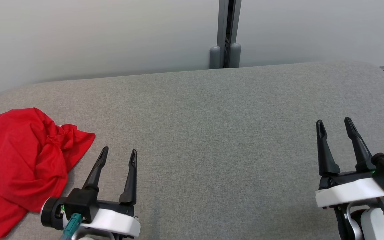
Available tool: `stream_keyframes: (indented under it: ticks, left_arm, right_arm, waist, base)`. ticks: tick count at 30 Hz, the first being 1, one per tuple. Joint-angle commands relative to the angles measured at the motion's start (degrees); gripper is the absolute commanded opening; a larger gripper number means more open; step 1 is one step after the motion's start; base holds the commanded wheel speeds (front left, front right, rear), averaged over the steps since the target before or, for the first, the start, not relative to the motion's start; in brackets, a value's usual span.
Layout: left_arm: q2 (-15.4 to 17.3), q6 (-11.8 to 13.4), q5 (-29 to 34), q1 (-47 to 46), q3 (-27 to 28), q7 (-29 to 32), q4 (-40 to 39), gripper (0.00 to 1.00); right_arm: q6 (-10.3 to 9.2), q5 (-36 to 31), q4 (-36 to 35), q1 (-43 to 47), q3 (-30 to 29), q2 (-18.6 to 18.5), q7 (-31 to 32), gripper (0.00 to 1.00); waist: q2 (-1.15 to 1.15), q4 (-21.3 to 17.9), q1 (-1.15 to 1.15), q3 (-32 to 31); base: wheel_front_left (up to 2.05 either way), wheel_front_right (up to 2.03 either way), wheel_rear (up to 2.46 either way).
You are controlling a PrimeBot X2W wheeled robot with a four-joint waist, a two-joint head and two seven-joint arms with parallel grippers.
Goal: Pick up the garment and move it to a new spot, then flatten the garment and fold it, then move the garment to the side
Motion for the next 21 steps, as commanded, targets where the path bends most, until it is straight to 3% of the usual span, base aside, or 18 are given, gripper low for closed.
stream_keyframes:
  ticks: [1, 7, 21]
  left_arm:
    - [0.28, 0.54, 0.57, 0.15, 0.58, -0.45, 0.22, 1.00]
    - [0.07, 0.01, -0.79, 0.52, 2.20, -0.94, 1.29, 1.00]
    - [0.03, 0.37, -1.47, 0.53, 2.28, -1.51, 4.73, 1.00]
  right_arm:
    - [0.00, -0.56, 0.59, -0.06, 0.22, -0.48, -0.81, 1.00]
    - [0.00, 2.41, 4.54, -0.74, 0.90, -0.50, -1.69, 1.00]
    - [0.00, -2.48, 7.48, -1.66, 1.59, -0.55, -2.81, 1.00]
  waist:
    - [0.00, -0.05, 0.00, 0.06]
    - [0.00, -0.10, 0.00, 0.10]
    - [0.00, 0.04, 0.00, 0.42]
  base:
    - [0.00, 0.00, 0.00]
    - [0.00, 0.00, 0.00]
    - [0.00, 0.00, 0.00]
